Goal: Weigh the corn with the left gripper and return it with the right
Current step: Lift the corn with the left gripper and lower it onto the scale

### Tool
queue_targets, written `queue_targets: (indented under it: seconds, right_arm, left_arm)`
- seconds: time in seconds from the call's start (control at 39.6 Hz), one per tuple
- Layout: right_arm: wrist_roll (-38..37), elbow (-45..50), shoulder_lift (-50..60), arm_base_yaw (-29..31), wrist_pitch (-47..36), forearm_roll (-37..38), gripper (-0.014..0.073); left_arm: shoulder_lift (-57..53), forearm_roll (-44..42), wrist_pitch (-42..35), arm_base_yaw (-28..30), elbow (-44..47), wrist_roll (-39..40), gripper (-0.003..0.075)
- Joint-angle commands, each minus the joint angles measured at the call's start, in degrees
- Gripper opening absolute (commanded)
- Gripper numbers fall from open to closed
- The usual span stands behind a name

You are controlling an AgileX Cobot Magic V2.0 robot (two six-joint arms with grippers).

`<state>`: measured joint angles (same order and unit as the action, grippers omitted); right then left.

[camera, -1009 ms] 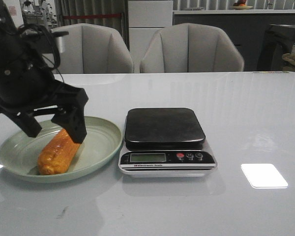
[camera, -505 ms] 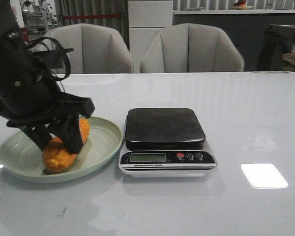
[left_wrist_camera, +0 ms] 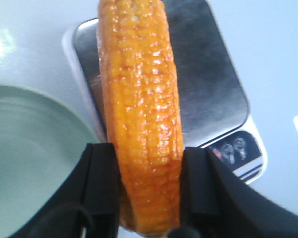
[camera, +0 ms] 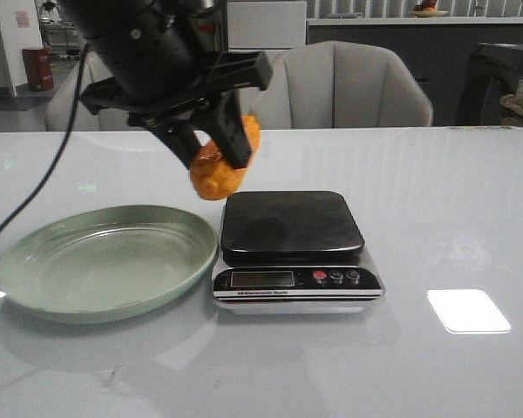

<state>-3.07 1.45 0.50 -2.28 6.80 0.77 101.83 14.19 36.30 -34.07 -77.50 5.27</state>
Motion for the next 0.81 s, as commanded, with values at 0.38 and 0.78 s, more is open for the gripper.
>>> queue_targets:
  seconds: [0.38, 0.78]
  right_arm:
    - [0.1, 0.6, 1.2, 0.2, -4.6, 0.4, 0.0166]
    - [0.1, 0.6, 1.2, 0.2, -4.6, 0.4, 0.0166]
  left_arm:
    - [6.6, 6.6, -4.7, -4.7, -7.0, 0.0, 0.0297]
    - [5.5, 3.8, -4.5, -4.6, -7.2, -0.1, 0.0574]
